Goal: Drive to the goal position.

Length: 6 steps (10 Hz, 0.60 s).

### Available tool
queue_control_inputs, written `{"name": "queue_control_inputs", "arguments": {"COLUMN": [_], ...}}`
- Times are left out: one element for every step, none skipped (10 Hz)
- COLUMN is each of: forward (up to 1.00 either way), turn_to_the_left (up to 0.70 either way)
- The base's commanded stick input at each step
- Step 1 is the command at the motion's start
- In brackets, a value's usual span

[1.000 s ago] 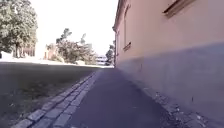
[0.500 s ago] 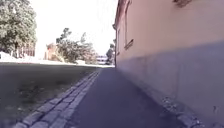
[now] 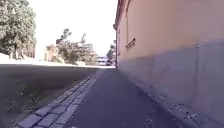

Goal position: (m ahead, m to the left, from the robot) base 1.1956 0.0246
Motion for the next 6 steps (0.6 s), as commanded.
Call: {"name": "queue_control_inputs", "arguments": {"forward": [0.7,0.7,0.7,0.7,0.7,0.7], "turn_to_the_left": [0.0,0.0,0.0,0.0,0.0,0.0]}}
